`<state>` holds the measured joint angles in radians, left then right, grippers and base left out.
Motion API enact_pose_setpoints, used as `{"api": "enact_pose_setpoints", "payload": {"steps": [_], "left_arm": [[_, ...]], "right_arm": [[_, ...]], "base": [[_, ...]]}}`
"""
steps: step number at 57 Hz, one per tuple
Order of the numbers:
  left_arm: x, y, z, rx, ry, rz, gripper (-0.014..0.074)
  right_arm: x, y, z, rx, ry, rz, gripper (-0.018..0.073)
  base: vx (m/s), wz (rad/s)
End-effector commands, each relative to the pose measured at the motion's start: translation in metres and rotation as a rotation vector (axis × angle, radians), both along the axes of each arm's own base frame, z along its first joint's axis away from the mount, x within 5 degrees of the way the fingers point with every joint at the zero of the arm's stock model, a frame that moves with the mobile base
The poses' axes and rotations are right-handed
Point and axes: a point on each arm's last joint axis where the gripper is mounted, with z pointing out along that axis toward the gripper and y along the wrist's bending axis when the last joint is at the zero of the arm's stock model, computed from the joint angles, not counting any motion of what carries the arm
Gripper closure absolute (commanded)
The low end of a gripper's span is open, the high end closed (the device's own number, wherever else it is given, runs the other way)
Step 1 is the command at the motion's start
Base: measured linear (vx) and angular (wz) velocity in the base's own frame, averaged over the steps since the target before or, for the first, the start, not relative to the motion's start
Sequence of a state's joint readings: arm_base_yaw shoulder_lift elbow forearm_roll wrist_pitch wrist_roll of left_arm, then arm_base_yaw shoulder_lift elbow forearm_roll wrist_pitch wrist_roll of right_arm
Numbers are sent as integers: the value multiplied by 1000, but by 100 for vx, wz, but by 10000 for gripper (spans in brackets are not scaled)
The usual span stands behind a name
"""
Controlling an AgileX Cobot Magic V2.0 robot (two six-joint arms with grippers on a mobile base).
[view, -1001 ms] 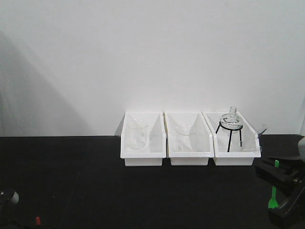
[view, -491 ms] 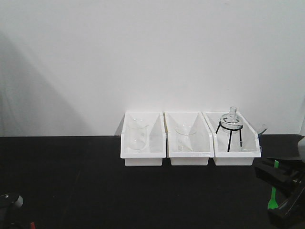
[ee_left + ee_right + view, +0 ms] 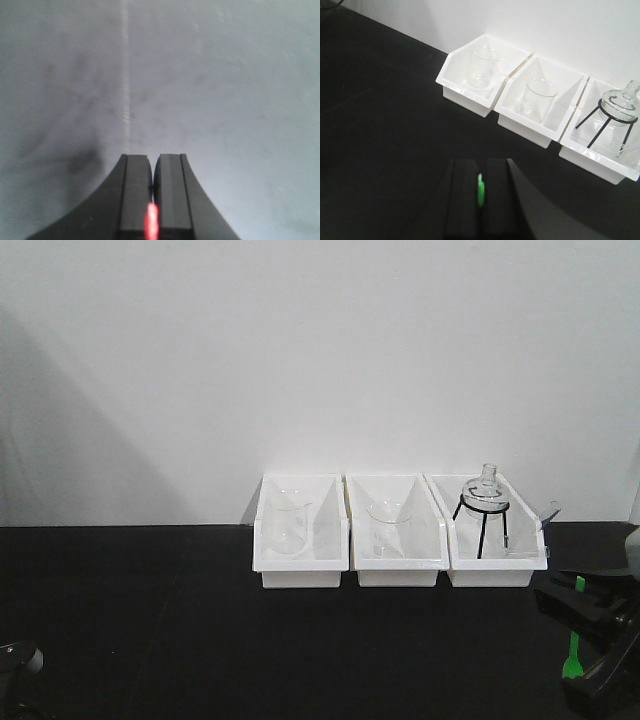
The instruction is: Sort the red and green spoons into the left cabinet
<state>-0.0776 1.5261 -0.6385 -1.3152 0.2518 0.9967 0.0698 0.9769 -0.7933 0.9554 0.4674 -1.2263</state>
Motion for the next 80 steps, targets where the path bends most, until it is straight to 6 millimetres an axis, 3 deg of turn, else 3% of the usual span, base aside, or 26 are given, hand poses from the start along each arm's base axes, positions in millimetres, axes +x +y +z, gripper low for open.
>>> {"api": "enact_pose_setpoints", "payload": {"steps": [1,17,33,52,61,71,80], "left_arm": [[8,0,20,-13,-77,16,605],[23,-8,53,-63,-175,-42,600],[8,-2,91,33,-330,-66,600],[-40,4,163,107,-619,-86,600],[-69,5,186,169,-729,-141,598],[-102,8,193,198,-809,-147,597],[-125,10,182,177,-822,-128,597]], "right_arm": [[1,-2,15,36,-60,-36,562],[1,-2,15,36,-58,-33,562],[1,-2,15,36,-59,-34,562],[-3,-1,17,48,-57,-27,562],[-18,0,26,68,-85,-2,562],[-50,-1,35,128,-135,-2,562],[-79,-6,19,139,-181,-32,562]], "base": [[0,0],[0,0],[0,0],[0,0],[0,0],[0,0],[0,0]]}}
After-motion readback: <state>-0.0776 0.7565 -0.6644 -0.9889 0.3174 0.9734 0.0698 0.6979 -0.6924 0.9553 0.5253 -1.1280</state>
